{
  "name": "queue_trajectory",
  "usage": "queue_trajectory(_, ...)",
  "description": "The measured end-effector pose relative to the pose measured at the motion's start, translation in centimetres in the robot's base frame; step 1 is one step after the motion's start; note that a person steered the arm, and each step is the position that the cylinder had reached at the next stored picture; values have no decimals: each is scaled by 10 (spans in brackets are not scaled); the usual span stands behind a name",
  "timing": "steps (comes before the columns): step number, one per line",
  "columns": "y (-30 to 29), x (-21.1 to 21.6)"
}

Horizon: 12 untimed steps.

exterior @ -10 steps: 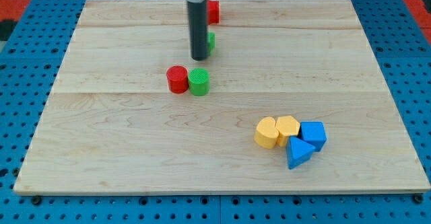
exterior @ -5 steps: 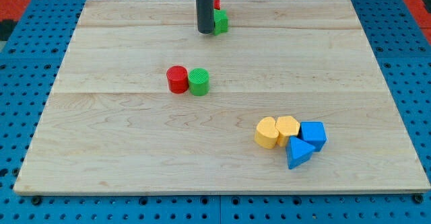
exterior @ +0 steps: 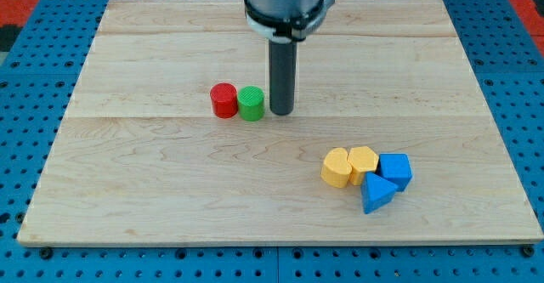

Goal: Form a triangle with the red circle and the green blocks

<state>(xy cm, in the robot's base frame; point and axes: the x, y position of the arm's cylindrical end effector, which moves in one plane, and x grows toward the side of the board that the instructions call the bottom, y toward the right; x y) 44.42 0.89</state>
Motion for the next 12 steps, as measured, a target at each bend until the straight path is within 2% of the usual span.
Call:
queue_trajectory(1,-57,-15)
queue_trajectory(2,-168,-59)
queue_trajectory(3,-228,-80)
queue_trajectory(4,-228,-70)
queue_trajectory(5,-239,-25)
queue_trajectory(6,-271,-22)
queue_trajectory(10,-268,-146)
queue_trajectory(11,-286,-137)
queue_trajectory(12,-293,-154)
